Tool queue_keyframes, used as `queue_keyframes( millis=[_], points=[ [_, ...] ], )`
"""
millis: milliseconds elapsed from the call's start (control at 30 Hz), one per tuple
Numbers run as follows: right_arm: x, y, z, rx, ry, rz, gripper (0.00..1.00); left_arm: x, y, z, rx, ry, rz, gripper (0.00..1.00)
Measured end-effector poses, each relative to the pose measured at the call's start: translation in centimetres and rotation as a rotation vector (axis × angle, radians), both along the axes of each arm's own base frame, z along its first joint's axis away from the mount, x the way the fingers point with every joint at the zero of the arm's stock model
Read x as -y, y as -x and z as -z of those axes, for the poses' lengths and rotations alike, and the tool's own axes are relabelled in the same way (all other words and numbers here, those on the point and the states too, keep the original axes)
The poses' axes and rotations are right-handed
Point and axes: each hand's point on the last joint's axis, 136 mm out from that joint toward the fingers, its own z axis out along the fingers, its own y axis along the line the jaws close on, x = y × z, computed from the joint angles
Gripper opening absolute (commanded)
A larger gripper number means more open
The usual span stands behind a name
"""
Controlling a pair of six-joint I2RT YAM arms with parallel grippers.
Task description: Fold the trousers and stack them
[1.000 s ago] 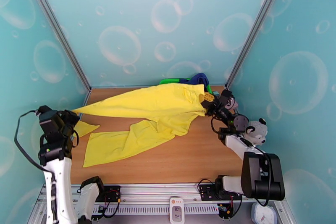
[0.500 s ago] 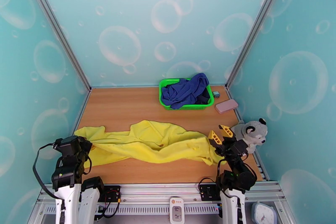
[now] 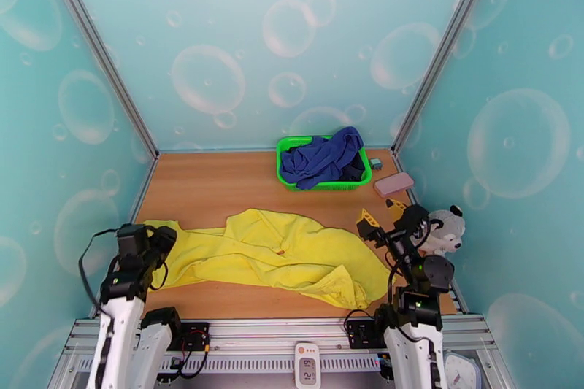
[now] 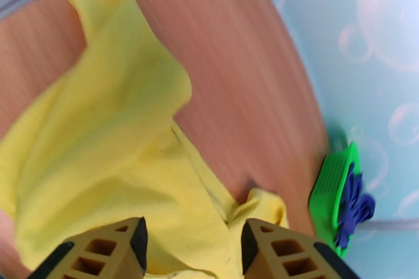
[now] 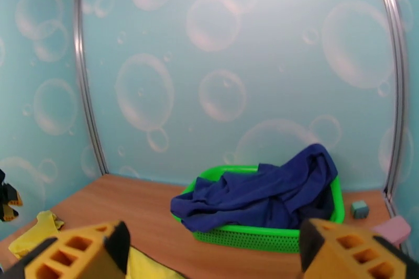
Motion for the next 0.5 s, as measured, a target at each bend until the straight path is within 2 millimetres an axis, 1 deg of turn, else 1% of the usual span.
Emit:
queue_keyframes(
  millis=[33, 100, 133, 200, 267, 300, 333, 367, 400, 500],
  points=[
    [-0.2, -1.1, 1.2, -0.093, -0.023, 0.008, 0.83, 1.9, -0.6, 0.8, -0.041, -0.026, 0.089, 0.58],
    [-1.2, -2.8, 4.7, -0.291, -0.053, 0.02, 0.84, 5.5, -2.2, 1.3, -0.079, -0.082, 0.256, 0.67],
    [-1.7, -3.2, 6.3, -0.372, -0.06, 0.026, 0.84, 6.9, -3.1, 1.1, -0.079, -0.106, 0.317, 0.69],
    [-2.8, -3.9, 10.7, -0.583, -0.066, 0.055, 0.82, 9.7, -5.7, 0.6, -0.075, -0.155, 0.428, 0.71],
    [-3.4, -3.7, 14.5, -0.75, -0.067, 0.093, 0.82, 11.8, -8.4, 0.3, -0.057, -0.203, 0.508, 0.72],
    [-3.3, -3.3, 16.3, -0.829, -0.07, 0.123, 0.82, 12.7, -9.7, 0.6, -0.051, -0.23, 0.547, 0.72],
    [-3.1, -2.9, 17.5, -0.881, -0.073, 0.147, 0.82, 13.3, -10.5, 0.8, -0.046, -0.251, 0.574, 0.72],
    [-2.7, -2.5, 18.8, -0.934, -0.08, 0.179, 0.82, 13.8, -11.3, 1.6, -0.052, -0.28, 0.613, 0.72],
    [-2.4, -2.0, 19.8, -0.976, -0.09, 0.21, 0.83, 14.1, -11.8, 2.5, -0.063, -0.306, 0.646, 0.72],
    [-1.6, -1.0, 21.7, -1.042, -0.129, 0.271, 0.83, 14.4, -12.2, 5.2, -0.105, -0.365, 0.731, 0.72]
  ],
)
